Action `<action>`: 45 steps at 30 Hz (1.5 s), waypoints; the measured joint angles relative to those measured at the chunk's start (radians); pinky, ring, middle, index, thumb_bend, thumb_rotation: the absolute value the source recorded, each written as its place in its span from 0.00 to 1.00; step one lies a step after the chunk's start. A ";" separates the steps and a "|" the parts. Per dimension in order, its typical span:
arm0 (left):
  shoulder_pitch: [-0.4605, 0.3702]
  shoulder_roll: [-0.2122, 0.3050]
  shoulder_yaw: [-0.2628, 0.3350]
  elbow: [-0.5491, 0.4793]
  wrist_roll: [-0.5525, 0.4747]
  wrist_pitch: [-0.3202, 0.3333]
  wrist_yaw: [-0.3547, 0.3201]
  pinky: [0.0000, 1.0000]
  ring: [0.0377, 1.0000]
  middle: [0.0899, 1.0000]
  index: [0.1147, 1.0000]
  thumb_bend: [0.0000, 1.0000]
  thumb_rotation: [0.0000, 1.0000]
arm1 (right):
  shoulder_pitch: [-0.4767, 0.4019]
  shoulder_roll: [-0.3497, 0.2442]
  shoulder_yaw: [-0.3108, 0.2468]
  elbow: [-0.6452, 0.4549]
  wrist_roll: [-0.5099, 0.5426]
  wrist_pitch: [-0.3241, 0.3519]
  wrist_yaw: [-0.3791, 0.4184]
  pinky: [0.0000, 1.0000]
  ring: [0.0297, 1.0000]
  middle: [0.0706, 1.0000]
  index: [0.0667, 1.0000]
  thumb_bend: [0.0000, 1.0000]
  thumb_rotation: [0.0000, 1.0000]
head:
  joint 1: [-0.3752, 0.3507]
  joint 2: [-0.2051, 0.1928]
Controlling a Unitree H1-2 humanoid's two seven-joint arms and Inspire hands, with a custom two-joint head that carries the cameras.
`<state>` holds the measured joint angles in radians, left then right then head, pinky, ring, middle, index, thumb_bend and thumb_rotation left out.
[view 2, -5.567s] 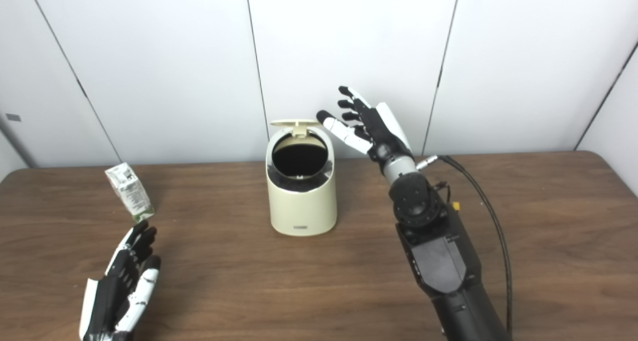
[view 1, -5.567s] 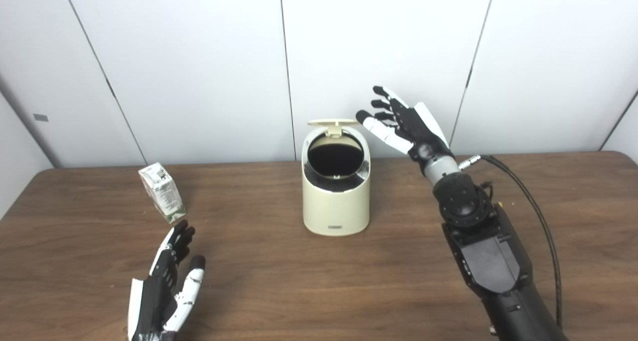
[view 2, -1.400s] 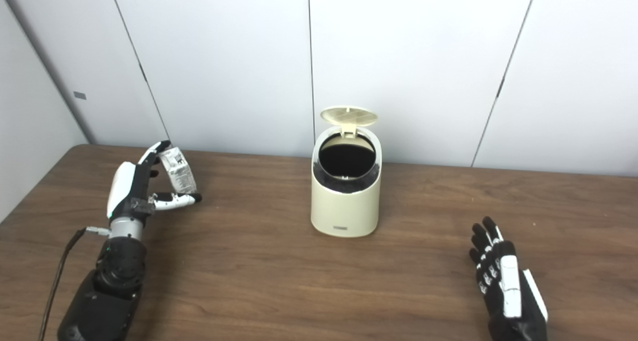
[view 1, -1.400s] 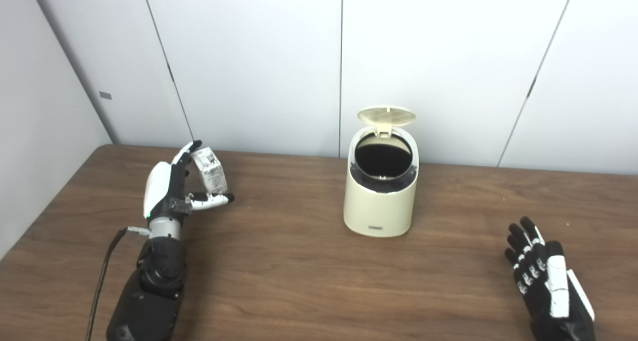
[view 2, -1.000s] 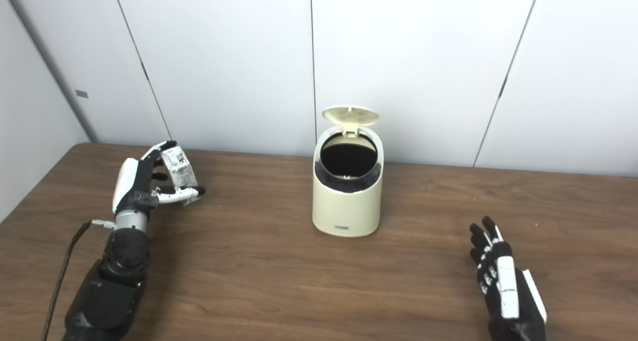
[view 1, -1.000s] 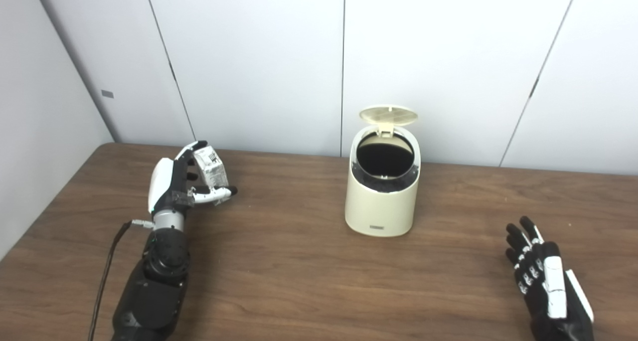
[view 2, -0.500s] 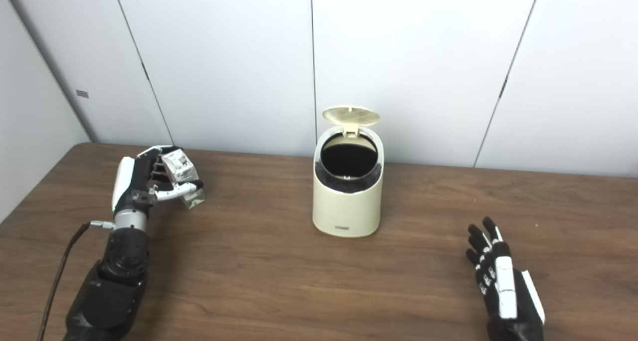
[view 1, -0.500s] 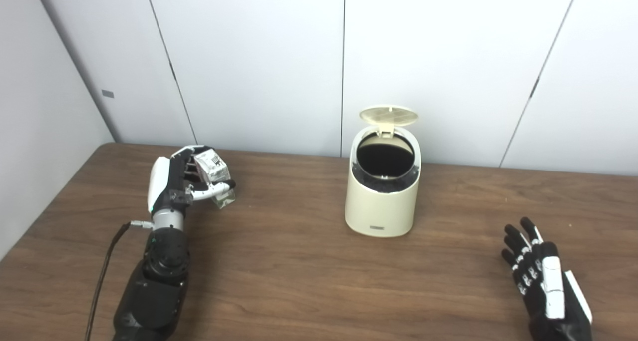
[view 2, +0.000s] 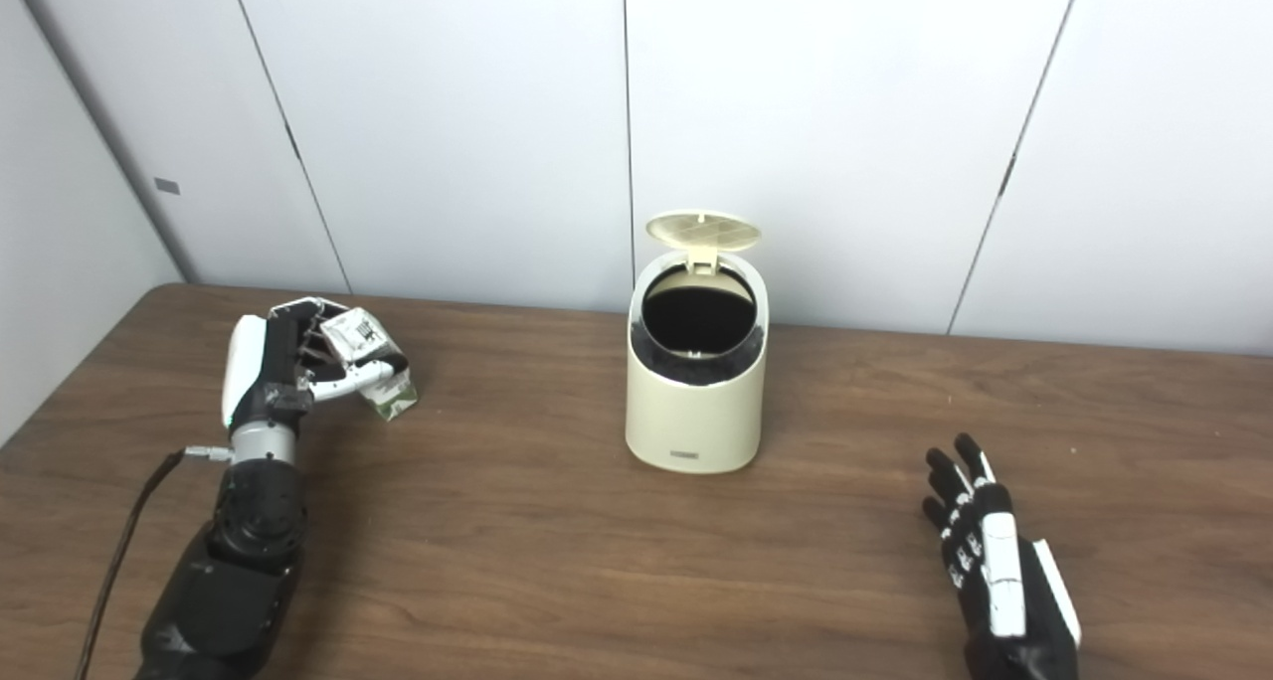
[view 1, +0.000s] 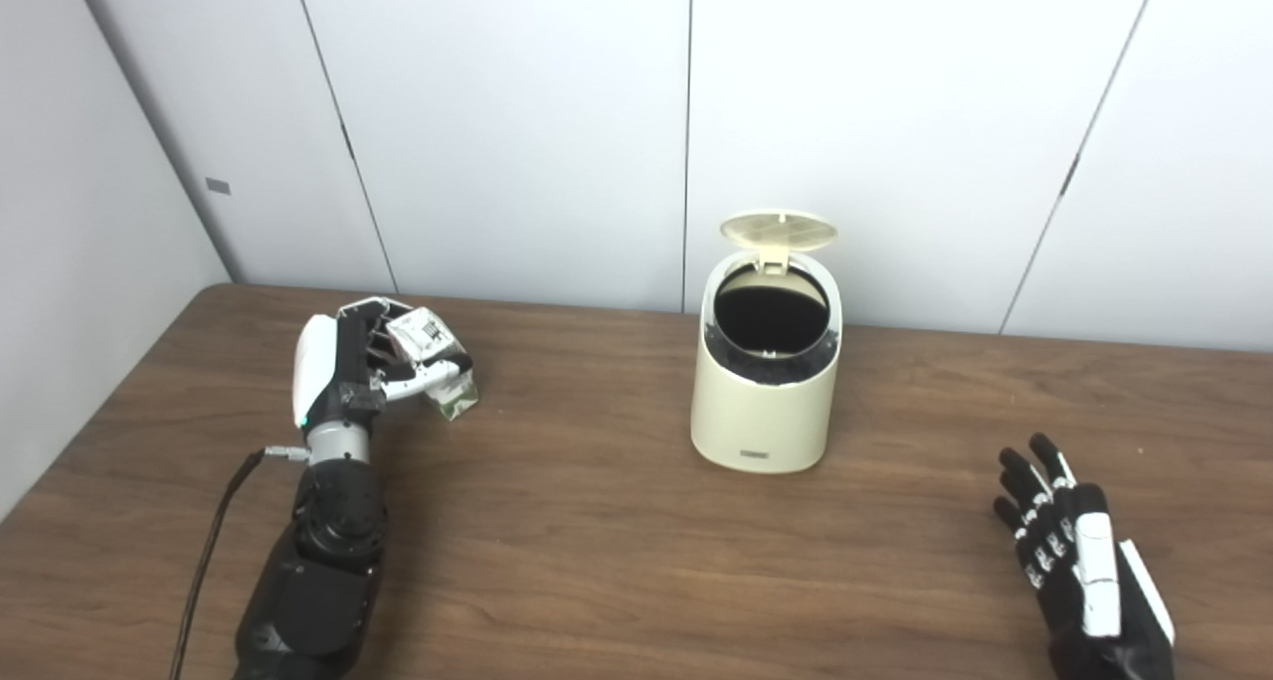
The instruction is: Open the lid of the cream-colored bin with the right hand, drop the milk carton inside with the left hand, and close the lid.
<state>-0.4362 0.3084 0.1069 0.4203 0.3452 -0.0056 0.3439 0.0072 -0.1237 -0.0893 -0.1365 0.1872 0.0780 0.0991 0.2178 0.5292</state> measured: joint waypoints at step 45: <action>0.030 -0.126 -0.152 -0.562 0.171 -0.148 -0.135 0.36 0.43 0.45 0.42 0.48 0.00 | 0.001 0.034 0.028 -0.010 -0.060 0.000 -0.037 0.98 0.96 0.93 0.98 0.57 1.00 | -0.075 -0.064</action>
<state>-0.4064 0.1821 -0.0447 -0.1421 0.5164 -0.1540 0.2093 0.0077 -0.0898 -0.0612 -0.1468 0.1277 0.0778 0.0622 0.1427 0.4648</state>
